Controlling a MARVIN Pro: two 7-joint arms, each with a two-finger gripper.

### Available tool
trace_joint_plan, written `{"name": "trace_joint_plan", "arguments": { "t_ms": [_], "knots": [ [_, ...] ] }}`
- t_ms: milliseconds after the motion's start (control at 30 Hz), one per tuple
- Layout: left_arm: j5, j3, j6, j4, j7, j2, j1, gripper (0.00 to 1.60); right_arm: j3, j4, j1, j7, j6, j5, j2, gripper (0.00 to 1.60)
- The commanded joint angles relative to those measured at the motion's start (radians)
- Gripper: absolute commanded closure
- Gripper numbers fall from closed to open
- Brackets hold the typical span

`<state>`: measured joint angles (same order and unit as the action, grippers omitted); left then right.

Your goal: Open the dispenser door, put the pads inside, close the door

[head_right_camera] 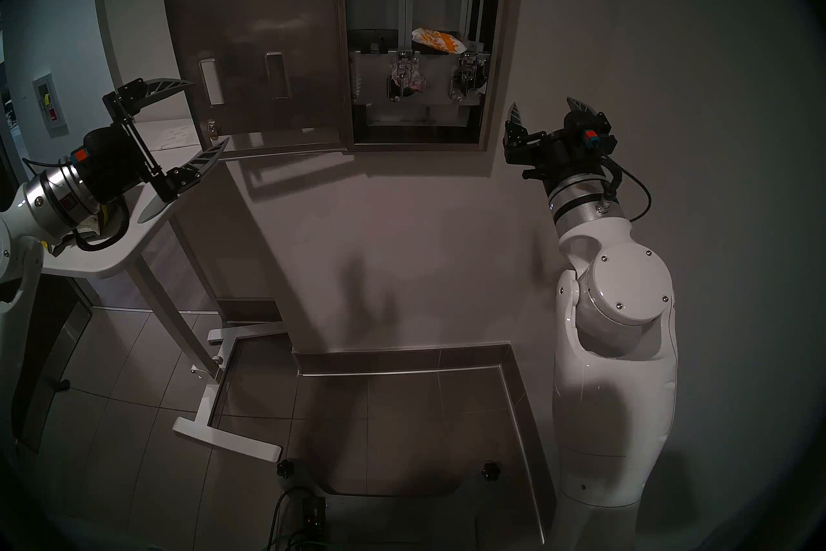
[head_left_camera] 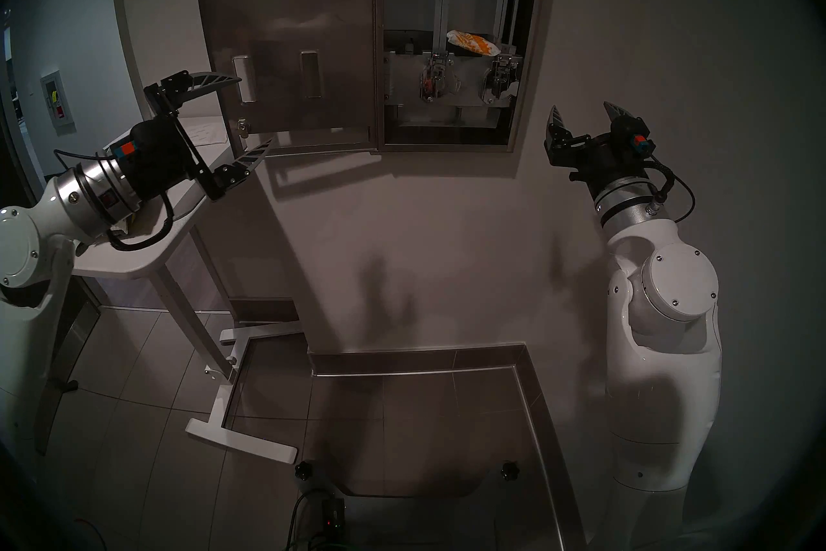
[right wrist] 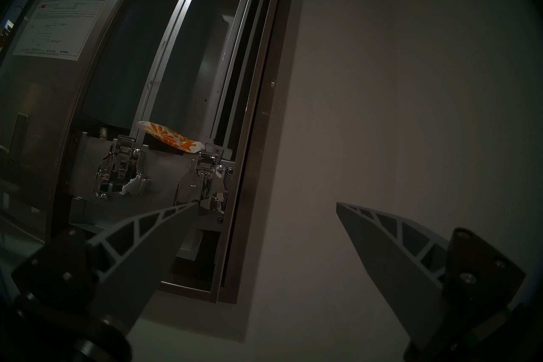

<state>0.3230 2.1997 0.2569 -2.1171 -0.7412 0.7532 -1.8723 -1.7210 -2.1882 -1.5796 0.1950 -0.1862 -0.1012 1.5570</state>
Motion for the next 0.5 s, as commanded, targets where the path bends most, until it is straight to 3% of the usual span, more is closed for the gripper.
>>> {"name": "trace_joint_plan", "arguments": {
  "t_ms": [0, 67, 233, 467],
  "knots": [
    [0.008, 0.152, -0.022, -0.034, -0.124, 0.036, -0.118, 0.0, 0.003, -0.011, 0.009, -0.002, 0.004, -0.001, 0.0, 0.0],
    [-0.007, 0.206, -0.02, -0.048, -0.19, 0.062, -0.145, 0.0, 0.003, -0.011, 0.009, -0.002, 0.004, -0.001, 0.0, 0.0],
    [-0.024, 0.291, -0.012, -0.067, -0.261, 0.111, -0.161, 0.0, 0.004, -0.011, 0.009, -0.003, 0.004, -0.001, 0.0, 0.0],
    [-0.057, 0.374, 0.046, -0.073, -0.295, 0.142, -0.161, 0.0, 0.004, -0.011, 0.009, -0.004, 0.004, -0.001, -0.001, 0.0]
  ]
}}
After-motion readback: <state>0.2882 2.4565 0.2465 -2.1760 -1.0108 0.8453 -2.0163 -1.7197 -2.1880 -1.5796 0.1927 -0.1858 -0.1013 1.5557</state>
